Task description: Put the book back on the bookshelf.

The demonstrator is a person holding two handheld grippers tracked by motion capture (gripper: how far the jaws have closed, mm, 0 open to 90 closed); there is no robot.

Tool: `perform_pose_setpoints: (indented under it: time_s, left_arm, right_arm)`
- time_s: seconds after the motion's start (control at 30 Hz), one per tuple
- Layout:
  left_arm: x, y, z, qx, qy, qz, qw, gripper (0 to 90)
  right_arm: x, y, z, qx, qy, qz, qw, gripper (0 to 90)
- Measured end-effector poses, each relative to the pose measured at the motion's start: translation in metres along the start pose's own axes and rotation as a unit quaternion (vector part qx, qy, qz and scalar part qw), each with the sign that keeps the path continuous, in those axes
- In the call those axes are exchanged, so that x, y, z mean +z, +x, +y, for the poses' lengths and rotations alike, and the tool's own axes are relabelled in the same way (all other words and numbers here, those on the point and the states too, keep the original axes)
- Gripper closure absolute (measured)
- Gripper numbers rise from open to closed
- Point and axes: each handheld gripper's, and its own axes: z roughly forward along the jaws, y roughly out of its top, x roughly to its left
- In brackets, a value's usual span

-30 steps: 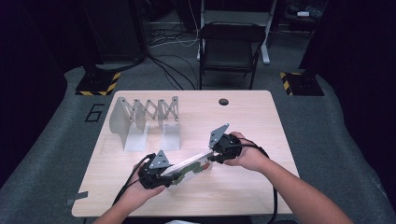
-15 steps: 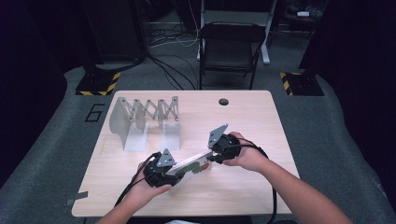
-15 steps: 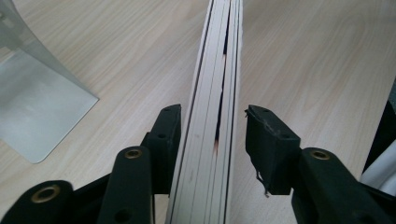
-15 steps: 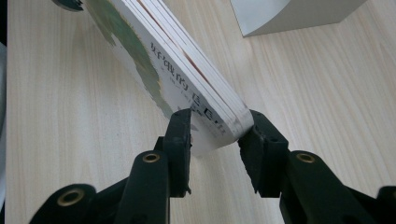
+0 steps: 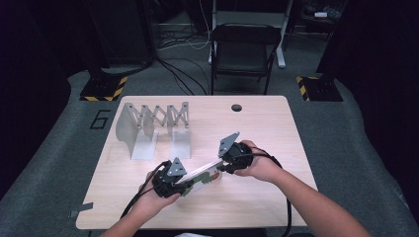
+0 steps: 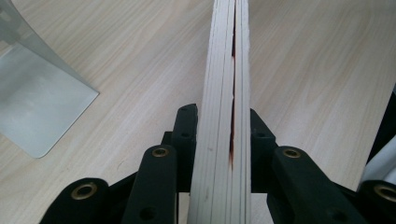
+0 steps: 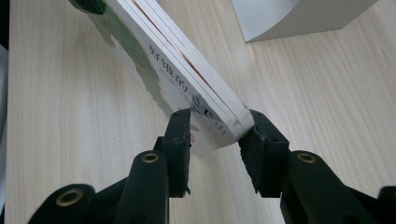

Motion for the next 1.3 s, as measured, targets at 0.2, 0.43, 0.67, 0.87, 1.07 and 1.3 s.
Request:
perform_pose_setpoints:
  time_s: [0.2, 0.43, 0.67, 0.87, 1.07, 1.3]
  left_arm:
    - [-0.0004, 0.0009, 0.0006, 0.0, 0.004, -0.002, 1.0, 73.4]
    - [-0.0008, 0.001, 0.0025, 0.009, 0.013, -0.002, 0.9999, 75.3]
    - [-0.0018, 0.0004, 0.0024, 0.008, 0.018, -0.002, 0.9998, 75.7]
    - [-0.0024, 0.0041, 0.0013, 0.001, 0.019, -0.012, 0.9997, 75.8]
    - [-0.0031, 0.0045, 0.0006, 0.005, 0.016, -0.005, 0.9999, 75.9]
    - [-0.006, 0.0062, 0.0002, 0.01, 0.015, -0.004, 0.9998, 76.0]
  right_arm:
    - [0.0008, 0.0, 0.0006, 0.006, -0.003, 0.0, 1.0, 62.6]
    - [0.0026, -0.0012, 0.0022, 0.008, -0.005, -0.004, 1.0, 61.6]
    - [0.004, -0.0016, 0.0038, 0.009, -0.008, -0.002, 0.9999, 60.8]
    - [0.0065, -0.0033, 0.0059, 0.011, -0.011, 0.003, 0.9999, 60.1]
    - [0.0066, -0.0036, 0.0067, 0.018, -0.007, 0.005, 0.9998, 59.9]
    - [0.0096, -0.0016, 0.0091, 0.021, -0.009, -0.003, 0.9997, 56.8]
